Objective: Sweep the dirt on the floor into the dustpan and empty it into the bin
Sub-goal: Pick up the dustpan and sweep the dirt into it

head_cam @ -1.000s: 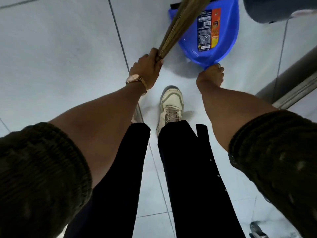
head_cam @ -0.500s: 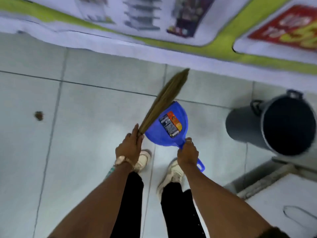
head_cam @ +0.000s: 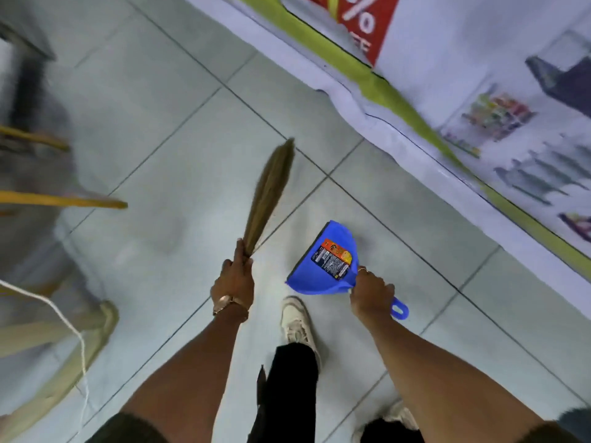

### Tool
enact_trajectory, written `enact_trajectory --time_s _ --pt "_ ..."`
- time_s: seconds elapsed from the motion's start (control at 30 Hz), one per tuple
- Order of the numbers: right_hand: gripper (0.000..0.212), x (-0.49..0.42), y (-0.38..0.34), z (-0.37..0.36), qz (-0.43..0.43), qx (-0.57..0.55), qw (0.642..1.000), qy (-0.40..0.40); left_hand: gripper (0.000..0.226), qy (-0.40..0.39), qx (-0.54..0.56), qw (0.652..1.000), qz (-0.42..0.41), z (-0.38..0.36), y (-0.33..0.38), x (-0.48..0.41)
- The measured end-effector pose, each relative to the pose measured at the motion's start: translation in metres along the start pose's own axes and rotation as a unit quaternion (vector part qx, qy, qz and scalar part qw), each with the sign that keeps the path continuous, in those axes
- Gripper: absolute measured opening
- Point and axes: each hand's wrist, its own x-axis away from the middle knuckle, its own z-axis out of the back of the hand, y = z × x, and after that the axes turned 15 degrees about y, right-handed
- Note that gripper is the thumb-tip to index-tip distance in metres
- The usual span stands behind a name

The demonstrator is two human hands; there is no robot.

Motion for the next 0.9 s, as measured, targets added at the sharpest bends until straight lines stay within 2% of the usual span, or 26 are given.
enact_trajectory --time_s 0.23,0.33,0.4,0.57,0.7,0.9 --pt "0.032 -0.079 -0.065 -0.044 0.009 -0.03 0.999 -0.043 0.053 -0.012 -0.02 0.996 0.087 -0.034 -0.047 -0.118" --pt "0.031 -0.102 -0.074 -0.079 0.018 -0.025 0.998 -0.057 0.051 -0.032 -0.038 0.994 0.093 -0.065 -0.059 -0.149" --pt "0.032 -0.111 -0.075 -0.102 0.016 -0.025 0.998 -0.063 0.05 -0.059 -0.046 0.993 0.09 -0.089 -0.064 -0.154" --pt "0.045 -0.119 -0.087 -0.145 0.016 -0.075 0.996 -0.051 0.049 -0.066 -0.018 0.992 0.102 -0.136 -0.09 -0.144" --pt "0.054 -0.133 -0.102 -0.16 0.027 -0.107 0.993 -0.036 0.049 -0.047 -0.008 0.995 0.087 -0.148 -0.103 -0.141" --pt "0.053 -0.156 -0.131 -0.169 0.037 -0.127 0.991 -0.021 0.049 -0.034 -0.026 0.998 0.05 -0.148 -0.116 -0.147"
